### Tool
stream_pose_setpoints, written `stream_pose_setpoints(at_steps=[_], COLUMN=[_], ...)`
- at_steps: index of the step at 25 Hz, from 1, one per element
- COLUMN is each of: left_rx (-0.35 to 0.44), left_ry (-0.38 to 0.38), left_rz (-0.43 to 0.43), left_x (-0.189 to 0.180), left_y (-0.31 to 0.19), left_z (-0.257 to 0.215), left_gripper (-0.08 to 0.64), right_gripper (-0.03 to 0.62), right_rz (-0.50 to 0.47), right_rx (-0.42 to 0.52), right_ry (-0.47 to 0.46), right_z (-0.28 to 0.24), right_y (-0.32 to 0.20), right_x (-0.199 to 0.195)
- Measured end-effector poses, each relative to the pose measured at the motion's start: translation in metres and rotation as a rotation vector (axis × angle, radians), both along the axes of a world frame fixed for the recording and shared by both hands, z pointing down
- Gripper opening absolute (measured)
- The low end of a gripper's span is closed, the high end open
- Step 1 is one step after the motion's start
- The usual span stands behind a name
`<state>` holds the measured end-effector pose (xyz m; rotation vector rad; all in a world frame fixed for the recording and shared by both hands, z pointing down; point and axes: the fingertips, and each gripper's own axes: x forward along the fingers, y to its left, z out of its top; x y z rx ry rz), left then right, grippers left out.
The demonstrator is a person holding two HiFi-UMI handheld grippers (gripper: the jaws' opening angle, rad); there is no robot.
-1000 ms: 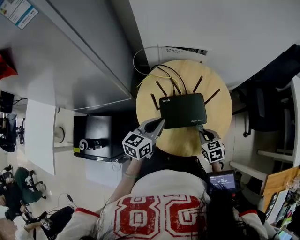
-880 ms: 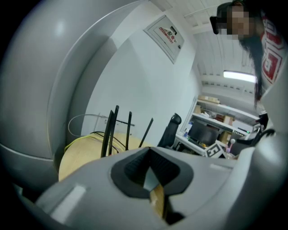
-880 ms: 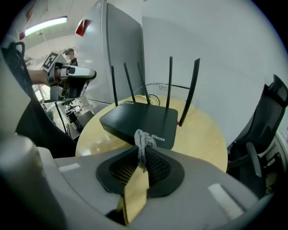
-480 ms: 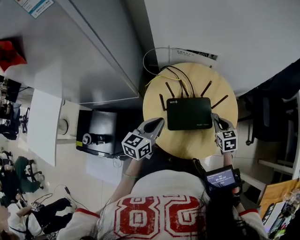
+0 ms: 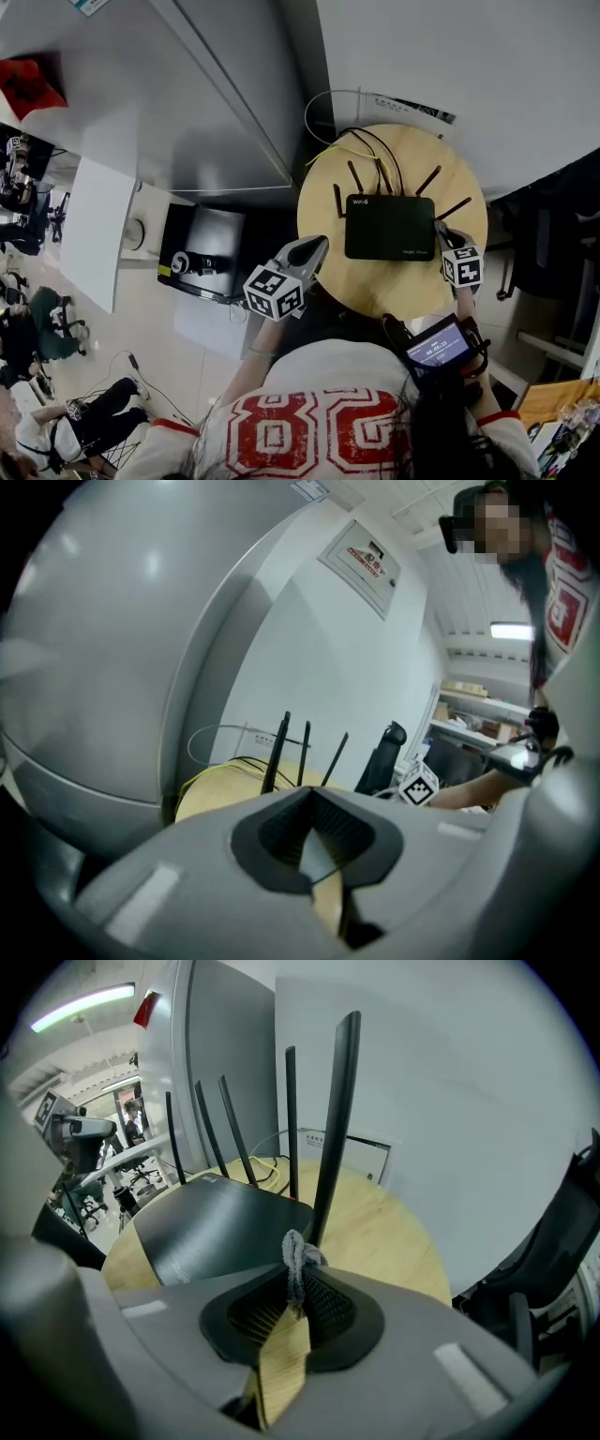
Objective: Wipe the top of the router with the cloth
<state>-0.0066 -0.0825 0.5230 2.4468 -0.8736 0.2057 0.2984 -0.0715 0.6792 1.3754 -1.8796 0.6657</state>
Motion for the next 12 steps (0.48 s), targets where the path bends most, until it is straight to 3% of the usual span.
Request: stream_pose_setpoints(at_steps=[12], left_rx=[0.004], left_ry=[0.020], left_rz=[0.085], left_x=[0.025], left_y=[0.006], left_z=[-0.005], left_gripper=[0.000], right_gripper=[0.043], right_rz=[0.041], right_rx=[0.000], right_ry=[-0.045], right_z=[-0.005], right_y=[0.039], right_x=[-0.013])
